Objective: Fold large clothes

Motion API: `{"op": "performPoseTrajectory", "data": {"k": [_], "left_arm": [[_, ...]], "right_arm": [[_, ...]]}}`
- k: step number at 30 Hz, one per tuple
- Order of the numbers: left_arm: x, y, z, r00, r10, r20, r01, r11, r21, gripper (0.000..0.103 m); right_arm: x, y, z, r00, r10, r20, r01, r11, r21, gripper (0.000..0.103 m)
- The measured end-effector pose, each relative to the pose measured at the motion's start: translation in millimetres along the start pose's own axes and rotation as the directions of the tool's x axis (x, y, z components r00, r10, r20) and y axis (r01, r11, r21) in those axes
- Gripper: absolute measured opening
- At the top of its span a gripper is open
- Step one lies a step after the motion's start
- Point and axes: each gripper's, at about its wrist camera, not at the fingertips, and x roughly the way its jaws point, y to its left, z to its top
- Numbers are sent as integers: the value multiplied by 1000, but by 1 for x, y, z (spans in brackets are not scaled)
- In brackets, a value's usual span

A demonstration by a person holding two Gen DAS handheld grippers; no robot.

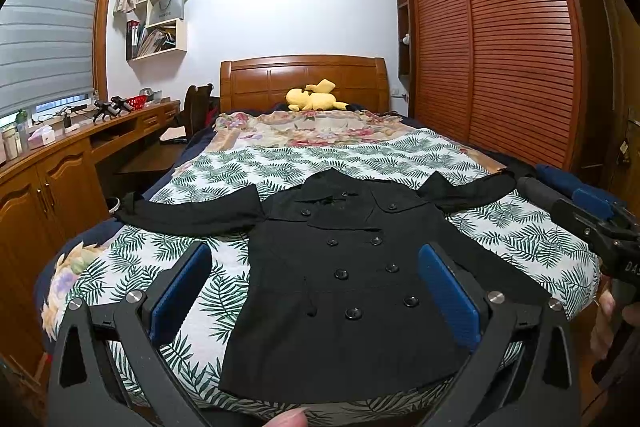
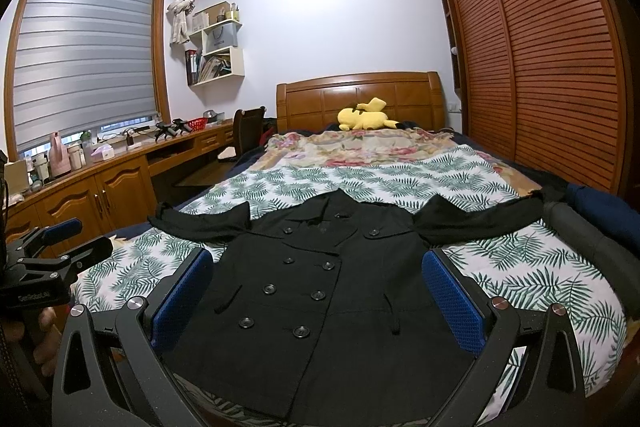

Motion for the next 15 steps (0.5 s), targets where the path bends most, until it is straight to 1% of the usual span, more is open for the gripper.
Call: {"op": "performPoseTrajectory", "data": {"k": [15], "left_arm": [[0, 1, -4, 1000, 0, 0, 0, 1000, 5, 103]], "right_arm": [[0, 0, 1, 1000, 3, -1, -3, 1000, 1, 103]]}}
